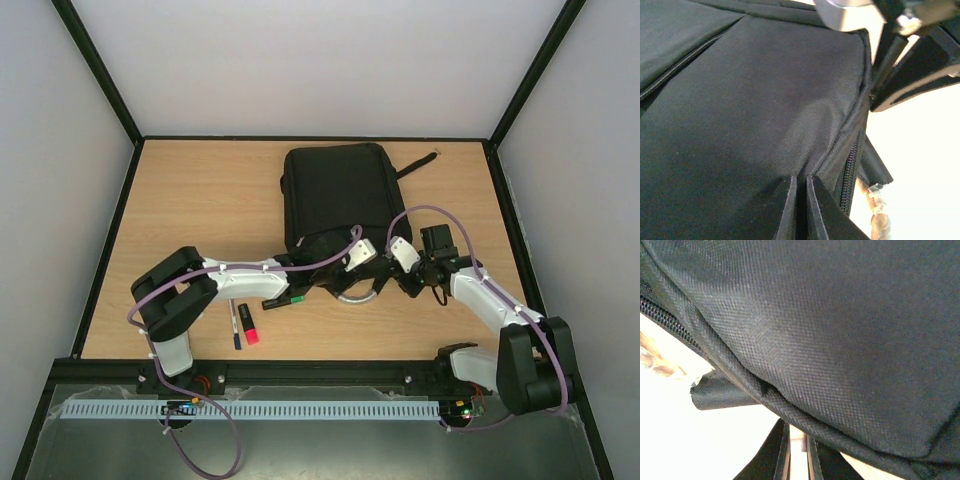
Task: Pack the student bag
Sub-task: Zip the student bag at the center of the board.
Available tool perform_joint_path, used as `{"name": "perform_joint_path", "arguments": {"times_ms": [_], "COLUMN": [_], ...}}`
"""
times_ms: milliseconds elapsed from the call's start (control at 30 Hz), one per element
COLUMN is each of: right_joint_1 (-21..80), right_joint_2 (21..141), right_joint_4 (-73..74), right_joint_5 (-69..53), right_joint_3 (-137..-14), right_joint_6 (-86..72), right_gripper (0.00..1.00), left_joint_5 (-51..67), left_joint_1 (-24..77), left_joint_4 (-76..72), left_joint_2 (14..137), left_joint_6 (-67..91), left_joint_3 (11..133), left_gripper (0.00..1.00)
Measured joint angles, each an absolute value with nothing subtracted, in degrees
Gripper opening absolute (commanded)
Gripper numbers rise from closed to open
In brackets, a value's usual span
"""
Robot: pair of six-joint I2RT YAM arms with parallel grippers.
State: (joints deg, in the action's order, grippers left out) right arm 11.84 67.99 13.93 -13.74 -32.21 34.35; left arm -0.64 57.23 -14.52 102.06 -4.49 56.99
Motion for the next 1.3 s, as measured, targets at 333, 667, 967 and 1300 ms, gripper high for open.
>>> {"name": "perform_joint_path", "arguments": {"times_ms": [333,667,967,1300], "right_joint_1": [8.4,7.0,1.1,-2.5], "right_joint_2": [70.1,71.3,74.3,82.9], "right_joint_4": [16.9,18.3,22.0,22.8], "right_joint_5": [-16.4,-17.6,-18.7,-18.9], "right_joint_3": [-33.6,-34.5,-37.9,-43.5], "right_joint_6": [35.5,36.5,42.3,42.9], "right_gripper": [0.10,0.01,0.01,0.01], "left_joint_5": [-1.1,-1.1,-2.1,-4.4], "left_joint_1": [57.3,57.3,57.9,60.2], "left_joint_4": [-16.1,-16.1,-17.3,-17.4], "left_joint_2": [102.0,102.0,98.4,94.4], "left_joint_6": [-4.8,-4.8,-4.9,-4.8], "left_joint_3": [56.2,56.1,52.9,48.3], "left_gripper": [0.02,0.02,0.02,0.02]}}
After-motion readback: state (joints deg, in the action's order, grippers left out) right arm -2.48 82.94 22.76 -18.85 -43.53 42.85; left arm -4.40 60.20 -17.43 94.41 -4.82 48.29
